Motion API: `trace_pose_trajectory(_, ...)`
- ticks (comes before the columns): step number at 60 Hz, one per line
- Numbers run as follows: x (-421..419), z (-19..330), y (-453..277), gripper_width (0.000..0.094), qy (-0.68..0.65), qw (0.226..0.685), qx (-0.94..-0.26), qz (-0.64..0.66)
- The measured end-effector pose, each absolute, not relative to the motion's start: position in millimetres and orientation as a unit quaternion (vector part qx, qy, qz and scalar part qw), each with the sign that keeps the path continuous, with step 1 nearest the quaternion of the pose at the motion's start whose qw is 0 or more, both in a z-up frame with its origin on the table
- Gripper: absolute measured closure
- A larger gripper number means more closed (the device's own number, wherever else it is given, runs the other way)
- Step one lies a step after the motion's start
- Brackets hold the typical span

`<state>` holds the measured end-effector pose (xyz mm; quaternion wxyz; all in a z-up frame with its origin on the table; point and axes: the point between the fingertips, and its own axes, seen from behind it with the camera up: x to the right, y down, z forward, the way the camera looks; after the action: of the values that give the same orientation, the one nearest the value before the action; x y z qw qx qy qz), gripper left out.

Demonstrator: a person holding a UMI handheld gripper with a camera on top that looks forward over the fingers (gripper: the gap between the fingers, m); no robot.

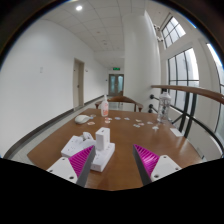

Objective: Unplug charger

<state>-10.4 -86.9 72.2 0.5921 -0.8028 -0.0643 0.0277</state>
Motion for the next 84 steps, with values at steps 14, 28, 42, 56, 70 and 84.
trace_pose_trajectory(14, -47, 64, -19, 0.0187, -0.088, 0.593, -0.800, 0.016)
trace_pose_trajectory(28, -57, 47, 20, 0.0719, -0.049, 0.569, -0.819, 0.052)
trace_pose_trajectory(42, -56, 47, 19, 0.0845, -0.053, 0.571, -0.819, 0.030)
trace_pose_trajectory(56, -56, 80, 15, 0.0849, -0.039, 0.614, -0.787, 0.030)
trace_pose_trajectory(70, -21, 192, -7, 0.0850, -0.045, 0.671, -0.740, -0.005)
trace_pose_trajectory(84, 35, 118, -41, 0.0842, -0.052, 0.587, -0.808, -0.013)
